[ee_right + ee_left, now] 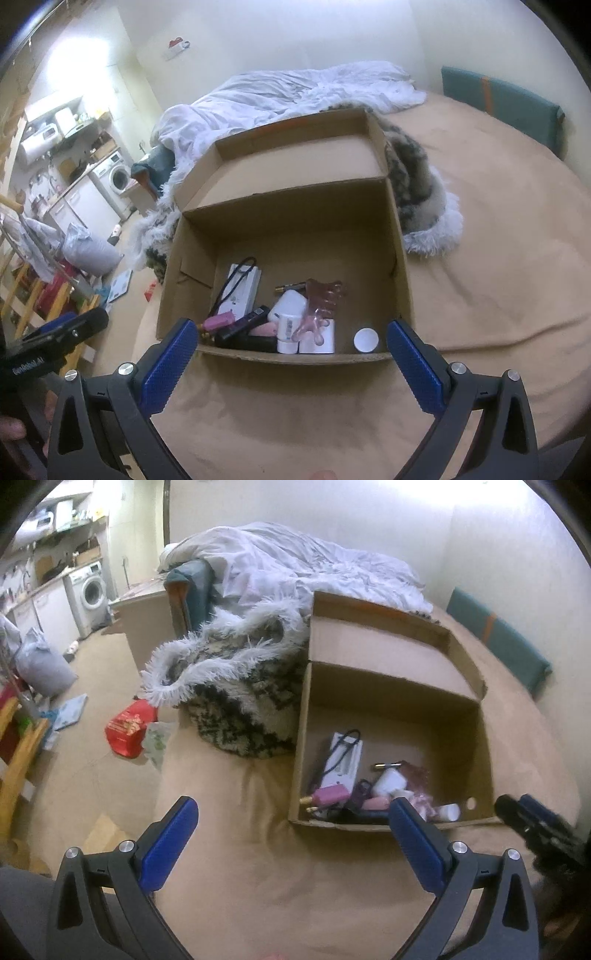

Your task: Organize rigid objects

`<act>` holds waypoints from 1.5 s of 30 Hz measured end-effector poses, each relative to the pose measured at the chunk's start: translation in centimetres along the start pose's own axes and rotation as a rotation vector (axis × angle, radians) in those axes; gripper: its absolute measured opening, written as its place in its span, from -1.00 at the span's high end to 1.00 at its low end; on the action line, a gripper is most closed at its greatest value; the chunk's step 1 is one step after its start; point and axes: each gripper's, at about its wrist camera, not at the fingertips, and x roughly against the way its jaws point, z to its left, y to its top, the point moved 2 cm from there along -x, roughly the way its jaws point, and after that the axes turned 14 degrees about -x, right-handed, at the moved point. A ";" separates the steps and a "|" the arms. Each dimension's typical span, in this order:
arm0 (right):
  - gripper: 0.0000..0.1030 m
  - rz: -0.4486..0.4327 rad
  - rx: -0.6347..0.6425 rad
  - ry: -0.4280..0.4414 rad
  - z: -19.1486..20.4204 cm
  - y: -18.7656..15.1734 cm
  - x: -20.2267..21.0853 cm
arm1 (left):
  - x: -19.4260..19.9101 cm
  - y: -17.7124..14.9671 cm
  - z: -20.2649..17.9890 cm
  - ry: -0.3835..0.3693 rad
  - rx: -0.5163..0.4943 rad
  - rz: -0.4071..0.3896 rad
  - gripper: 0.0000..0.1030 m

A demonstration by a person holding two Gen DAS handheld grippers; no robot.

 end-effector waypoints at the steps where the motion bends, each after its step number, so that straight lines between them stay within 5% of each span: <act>1: -1.00 0.008 -0.005 0.001 -0.1 0.0 -0.2 | -0.2 -0.1 -0.3 0.010 -0.016 0.006 -0.99; 45: -1.00 0.002 -0.005 -0.010 -0.3 0.0 0.0 | -0.9 -0.6 -1.1 0.005 -0.051 0.022 -0.99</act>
